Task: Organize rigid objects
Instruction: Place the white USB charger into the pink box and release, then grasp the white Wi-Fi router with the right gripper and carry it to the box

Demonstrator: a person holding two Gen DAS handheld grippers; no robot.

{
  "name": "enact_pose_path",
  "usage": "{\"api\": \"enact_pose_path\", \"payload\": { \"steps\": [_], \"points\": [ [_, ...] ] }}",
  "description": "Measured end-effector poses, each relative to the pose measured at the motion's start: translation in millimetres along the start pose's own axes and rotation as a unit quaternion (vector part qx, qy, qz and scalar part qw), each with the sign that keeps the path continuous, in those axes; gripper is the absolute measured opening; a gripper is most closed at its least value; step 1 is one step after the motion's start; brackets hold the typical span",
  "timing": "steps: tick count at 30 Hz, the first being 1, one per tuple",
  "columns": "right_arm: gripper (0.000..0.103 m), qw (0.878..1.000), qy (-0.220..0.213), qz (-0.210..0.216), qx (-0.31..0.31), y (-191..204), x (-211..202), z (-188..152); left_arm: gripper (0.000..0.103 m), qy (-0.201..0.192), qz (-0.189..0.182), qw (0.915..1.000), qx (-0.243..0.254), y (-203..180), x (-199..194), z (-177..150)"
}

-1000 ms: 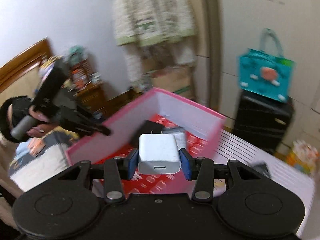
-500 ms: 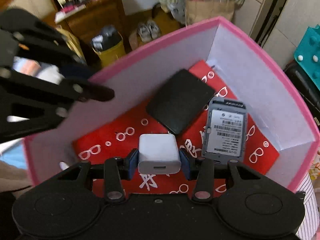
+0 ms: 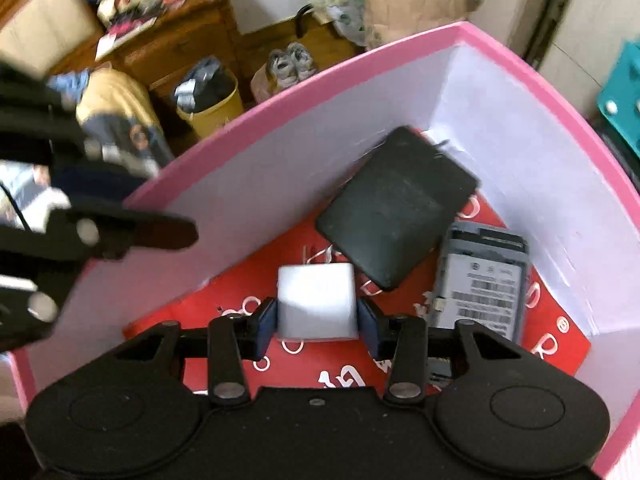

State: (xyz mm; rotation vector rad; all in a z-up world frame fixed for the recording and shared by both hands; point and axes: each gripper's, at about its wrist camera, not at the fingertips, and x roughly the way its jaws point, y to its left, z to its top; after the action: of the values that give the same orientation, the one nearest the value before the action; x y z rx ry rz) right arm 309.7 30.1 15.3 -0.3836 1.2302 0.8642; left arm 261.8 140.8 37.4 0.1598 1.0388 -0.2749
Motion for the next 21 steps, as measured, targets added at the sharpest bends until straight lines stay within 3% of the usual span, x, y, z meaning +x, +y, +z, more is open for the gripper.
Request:
{"api": "enact_pose_path", "payload": {
  "steps": [2,5,10,14,21],
  "points": [
    [0.054,0.999,-0.022,0.033,0.025,-8.8,-25.3,-6.4,0.008,-0.001,-0.001,1.0,0.001,-0.4,-0.7,-0.8],
    [0.055,0.995,-0.071,0.048,0.052,-19.5,-71.0,-24.7,0.009,0.0,-0.011,0.9999,-0.007,2.9,-0.9,-0.7],
    [0.055,0.986,-0.148,0.005,0.078,-39.0,-136.8,-76.2,0.009,-0.006,-0.012,0.9998,-0.012,3.2,-1.3,-2.5],
    [0.056,0.978,-0.178,-0.031,0.102,-55.2,-166.3,-116.1,0.009,-0.014,-0.01,0.9997,-0.02,3.0,-0.6,-4.1],
    [0.059,0.968,-0.204,-0.09,0.116,-69.9,-154.3,-179.6,0.009,-0.021,0.005,0.9997,-0.014,-1.7,-0.3,-5.2]
  ]
}}
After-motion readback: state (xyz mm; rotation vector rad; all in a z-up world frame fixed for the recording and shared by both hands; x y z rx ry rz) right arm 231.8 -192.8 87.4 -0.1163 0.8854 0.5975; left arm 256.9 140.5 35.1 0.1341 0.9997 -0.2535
